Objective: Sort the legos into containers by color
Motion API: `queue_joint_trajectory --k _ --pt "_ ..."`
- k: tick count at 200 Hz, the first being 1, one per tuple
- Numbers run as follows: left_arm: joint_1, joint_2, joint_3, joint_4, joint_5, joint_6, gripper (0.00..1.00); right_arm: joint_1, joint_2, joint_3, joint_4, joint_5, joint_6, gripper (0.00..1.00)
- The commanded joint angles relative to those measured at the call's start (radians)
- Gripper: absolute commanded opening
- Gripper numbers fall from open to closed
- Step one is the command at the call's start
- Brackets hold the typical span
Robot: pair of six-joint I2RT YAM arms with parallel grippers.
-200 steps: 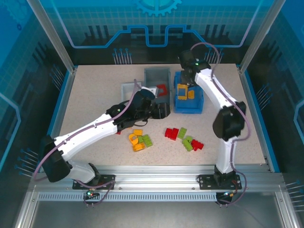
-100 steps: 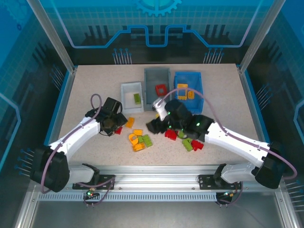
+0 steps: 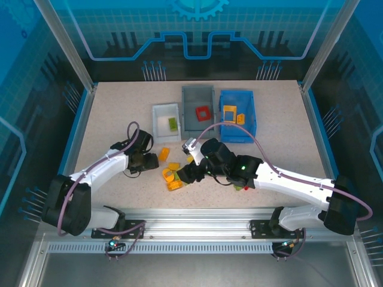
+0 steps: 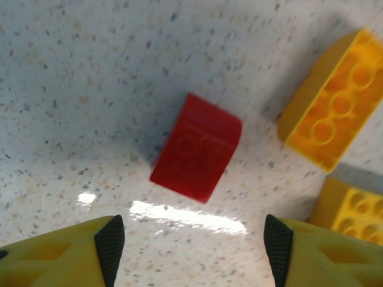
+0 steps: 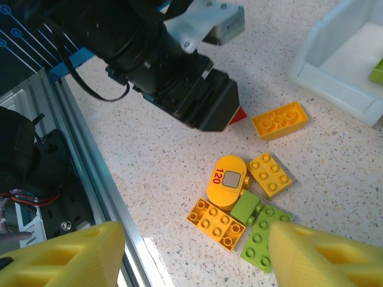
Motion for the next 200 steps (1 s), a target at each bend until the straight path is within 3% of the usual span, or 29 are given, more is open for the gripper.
queue_joint_trajectory --k 1,89,120,144,184,200 --pt "0.011 0.039 0.028 0.059 0.032 0.085 0.67 0.006 -0.009 -0.005 0.045 -0.023 0.039 0.66" --pt "0.035 0.171 0.12 0.018 -0.017 0.091 0.71 0.008 -0.052 -0.034 0.054 -0.007 0.074 0.66" --pt "0.042 0.219 0.114 0.034 0.041 0.063 0.64 0.008 -0.042 -0.022 0.049 -0.007 0.074 0.66" --pt "0.042 0.209 0.084 0.052 0.043 0.03 0.59 0.009 -0.044 -0.025 0.052 0.001 0.075 0.66" --pt "0.04 0.208 0.059 0.068 0.05 -0.007 0.43 0.009 -0.031 -0.029 0.067 0.005 0.089 0.66" --pt "0.04 0.221 0.062 0.058 0.037 -0.02 0.42 0.009 -0.029 -0.029 0.07 0.006 0.096 0.66"
